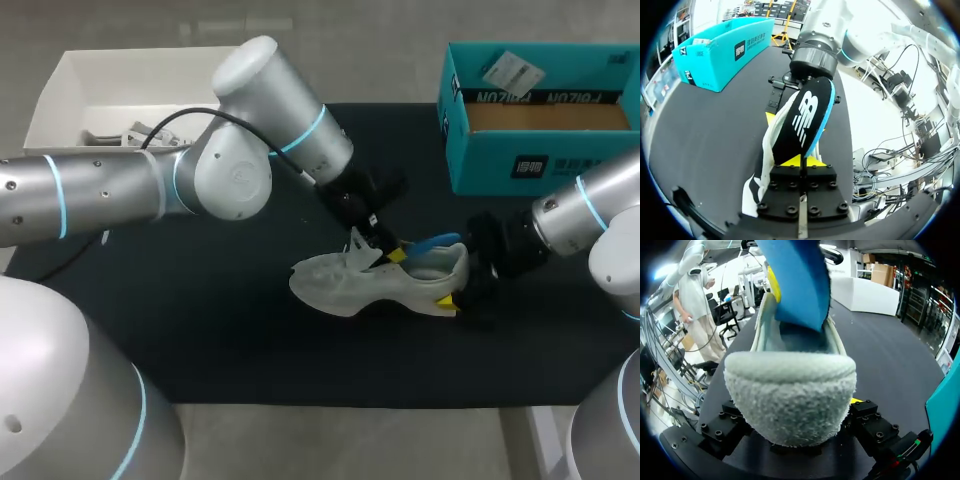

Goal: Take the shoe out of the shoebox, open the shoe tongue, remove and reinsert the insole, then place the shoe into the shoebox

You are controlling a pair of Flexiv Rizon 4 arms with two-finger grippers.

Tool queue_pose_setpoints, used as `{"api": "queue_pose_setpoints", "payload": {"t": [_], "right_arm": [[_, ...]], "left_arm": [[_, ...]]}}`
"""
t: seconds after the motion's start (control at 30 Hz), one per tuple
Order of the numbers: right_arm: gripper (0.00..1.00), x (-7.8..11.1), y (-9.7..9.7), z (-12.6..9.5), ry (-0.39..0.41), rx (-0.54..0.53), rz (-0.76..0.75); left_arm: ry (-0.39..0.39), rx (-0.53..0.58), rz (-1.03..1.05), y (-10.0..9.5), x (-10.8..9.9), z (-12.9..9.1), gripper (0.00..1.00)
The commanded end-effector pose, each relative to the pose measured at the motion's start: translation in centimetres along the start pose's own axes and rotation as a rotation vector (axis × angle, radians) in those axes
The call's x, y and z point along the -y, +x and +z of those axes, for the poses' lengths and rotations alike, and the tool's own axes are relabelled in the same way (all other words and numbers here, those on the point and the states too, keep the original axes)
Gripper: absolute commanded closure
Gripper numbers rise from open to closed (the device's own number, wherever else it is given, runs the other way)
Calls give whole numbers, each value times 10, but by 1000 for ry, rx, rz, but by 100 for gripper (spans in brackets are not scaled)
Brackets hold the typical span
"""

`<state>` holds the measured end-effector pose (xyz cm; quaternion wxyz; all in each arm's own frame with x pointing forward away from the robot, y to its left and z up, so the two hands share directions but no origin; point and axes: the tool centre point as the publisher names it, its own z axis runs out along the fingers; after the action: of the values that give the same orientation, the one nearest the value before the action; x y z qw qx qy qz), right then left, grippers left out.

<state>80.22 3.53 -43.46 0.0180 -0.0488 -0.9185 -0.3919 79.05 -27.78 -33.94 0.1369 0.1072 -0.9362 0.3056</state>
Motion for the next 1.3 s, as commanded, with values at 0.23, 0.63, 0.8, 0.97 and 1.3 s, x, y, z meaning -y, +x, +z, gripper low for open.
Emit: {"api": "queue_pose_setpoints", "payload": {"t": [0.23,0.63,0.8,0.97,1.3], "right_arm": [[100,2,1,5,3,1,1],[100,2,1,5,3,1,1],[100,2,1,5,3,1,1],[100,2,1,5,3,1,1],[100,2,1,5,3,1,1]], "left_arm": [[124,-123,-7,12,16,-23,100],[249,-152,41,31,63,-50,100],[305,-194,57,38,86,-63,100],[378,-219,97,49,114,-85,100],[547,-361,169,91,158,-137,100]]}}
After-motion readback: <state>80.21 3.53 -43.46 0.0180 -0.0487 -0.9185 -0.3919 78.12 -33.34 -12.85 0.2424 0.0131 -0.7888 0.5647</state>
